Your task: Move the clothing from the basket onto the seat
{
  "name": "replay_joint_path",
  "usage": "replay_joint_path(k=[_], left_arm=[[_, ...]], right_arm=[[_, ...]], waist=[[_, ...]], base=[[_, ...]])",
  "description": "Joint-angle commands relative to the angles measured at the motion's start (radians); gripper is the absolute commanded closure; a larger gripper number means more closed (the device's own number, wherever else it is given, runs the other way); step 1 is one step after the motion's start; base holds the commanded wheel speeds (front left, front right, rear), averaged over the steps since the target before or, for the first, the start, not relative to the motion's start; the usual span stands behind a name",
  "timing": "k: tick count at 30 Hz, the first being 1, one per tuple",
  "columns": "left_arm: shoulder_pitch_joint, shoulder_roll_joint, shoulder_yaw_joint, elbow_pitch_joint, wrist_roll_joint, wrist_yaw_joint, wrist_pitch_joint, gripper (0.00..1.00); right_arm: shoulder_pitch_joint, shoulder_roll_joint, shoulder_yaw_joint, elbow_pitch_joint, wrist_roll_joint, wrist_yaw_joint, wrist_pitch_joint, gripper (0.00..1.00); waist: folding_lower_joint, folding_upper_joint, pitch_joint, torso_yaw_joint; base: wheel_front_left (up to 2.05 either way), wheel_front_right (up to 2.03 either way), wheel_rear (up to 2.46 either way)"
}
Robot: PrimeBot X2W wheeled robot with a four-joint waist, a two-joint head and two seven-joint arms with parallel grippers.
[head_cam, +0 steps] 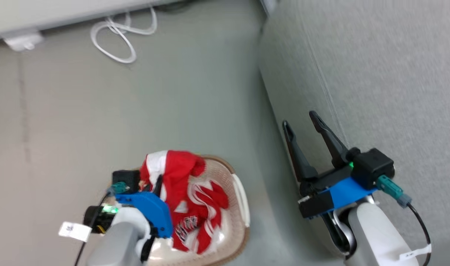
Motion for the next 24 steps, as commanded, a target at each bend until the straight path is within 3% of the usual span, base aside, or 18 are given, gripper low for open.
replay_joint_path(k=[1, 11, 24], left_arm=[[0.011, 0.003, -0.017, -0.017, -0.013, -0.002, -0.017, 1.00], [0.041, 0.010, -0.210, -0.218, -0.153, -0.003, -0.091, 1.00], [-0.116, 0.004, -0.306, -0.357, -0.199, -0.001, -0.041, 1.00]], right_arm=[[0.017, -0.003, -0.009, 0.008, -0.011, 0.000, -0.001, 0.00], [0.109, -0.003, -0.068, 0.043, -0.046, 0.000, 0.023, 0.00], [0.181, -0.003, -0.066, 0.010, -0.049, 0.000, 0.077, 0.00]], waist=[[0.0004, -0.0001, -0.022, 0.010], [0.0004, -0.0001, -0.203, 0.136], [0.0004, -0.0001, -0.298, 0.215]], base=[[0.00, 0.00, 0.00], [0.00, 0.00, 0.00], [0.00, 0.00, 0.00]])
